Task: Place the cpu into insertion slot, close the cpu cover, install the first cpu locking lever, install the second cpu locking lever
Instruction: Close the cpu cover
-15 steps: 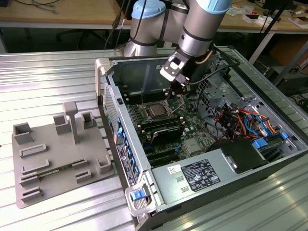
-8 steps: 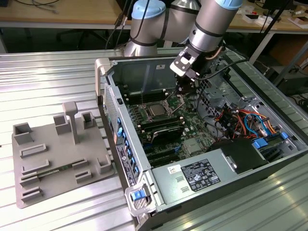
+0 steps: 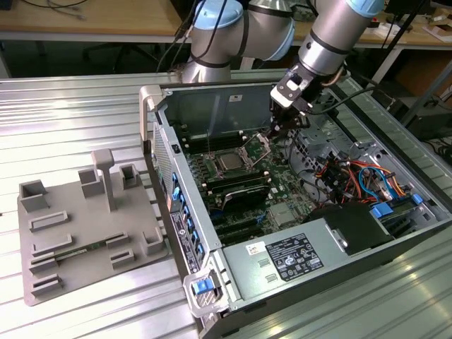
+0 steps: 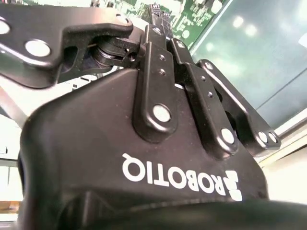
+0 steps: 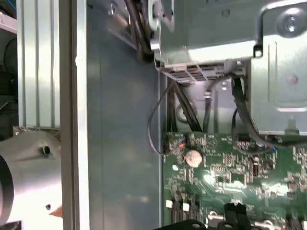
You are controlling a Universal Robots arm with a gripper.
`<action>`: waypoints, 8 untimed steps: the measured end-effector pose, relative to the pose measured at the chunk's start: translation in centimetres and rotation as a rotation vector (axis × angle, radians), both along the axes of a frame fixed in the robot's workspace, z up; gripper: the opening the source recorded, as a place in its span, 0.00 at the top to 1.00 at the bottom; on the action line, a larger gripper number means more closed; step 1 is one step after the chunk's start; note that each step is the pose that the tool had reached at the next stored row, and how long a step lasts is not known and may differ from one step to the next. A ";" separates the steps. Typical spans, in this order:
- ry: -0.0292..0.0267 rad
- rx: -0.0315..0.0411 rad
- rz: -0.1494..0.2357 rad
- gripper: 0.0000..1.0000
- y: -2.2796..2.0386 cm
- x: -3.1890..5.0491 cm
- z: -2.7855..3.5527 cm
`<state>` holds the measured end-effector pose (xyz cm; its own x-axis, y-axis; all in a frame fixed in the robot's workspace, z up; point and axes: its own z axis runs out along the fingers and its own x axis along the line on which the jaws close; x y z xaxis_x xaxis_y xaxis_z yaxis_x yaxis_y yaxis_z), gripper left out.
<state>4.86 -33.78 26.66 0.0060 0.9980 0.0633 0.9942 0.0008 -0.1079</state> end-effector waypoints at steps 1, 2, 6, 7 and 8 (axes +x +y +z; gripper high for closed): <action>0.0083 0.0002 0.000 0.89 -0.02 0.35 -0.05; 0.0141 0.0004 0.000 0.89 -0.05 0.60 -0.14; 0.0268 0.0001 0.000 0.89 -0.41 0.89 -1.21; 0.0266 0.0002 0.000 0.89 -0.47 0.76 -1.26; 0.0267 0.0004 0.000 0.89 -0.53 0.51 -1.27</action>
